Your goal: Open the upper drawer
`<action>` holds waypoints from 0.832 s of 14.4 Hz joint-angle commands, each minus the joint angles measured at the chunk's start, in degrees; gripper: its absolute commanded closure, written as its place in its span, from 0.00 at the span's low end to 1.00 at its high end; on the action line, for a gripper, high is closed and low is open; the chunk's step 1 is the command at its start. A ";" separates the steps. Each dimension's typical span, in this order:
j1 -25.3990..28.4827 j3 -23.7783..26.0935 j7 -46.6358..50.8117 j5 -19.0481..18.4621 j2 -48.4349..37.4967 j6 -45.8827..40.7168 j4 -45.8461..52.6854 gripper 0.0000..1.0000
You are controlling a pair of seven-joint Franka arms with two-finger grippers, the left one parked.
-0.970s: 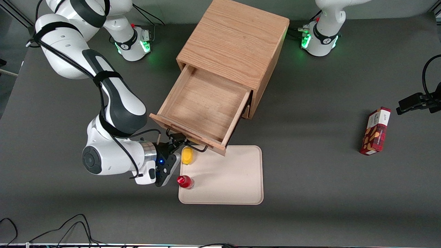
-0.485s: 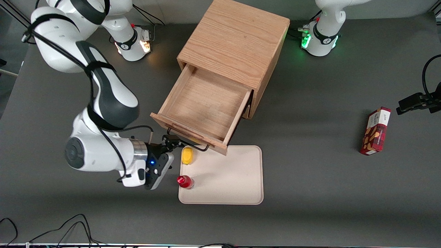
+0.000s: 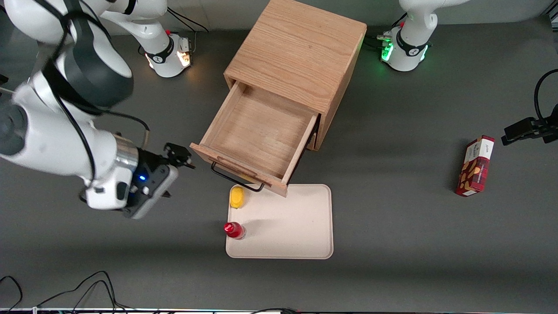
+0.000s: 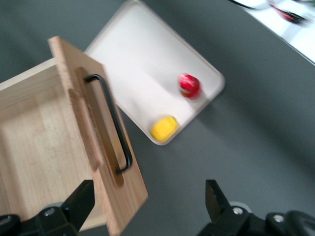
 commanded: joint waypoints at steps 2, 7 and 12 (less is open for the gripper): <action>-1.19 -4.14 12.99 -2.80 -20.08 -2.50 -14.44 0.00; -0.57 -21.89 12.89 7.49 -25.71 -21.24 -11.53 0.00; -0.66 -24.55 22.46 7.58 -38.89 -15.92 -32.06 0.00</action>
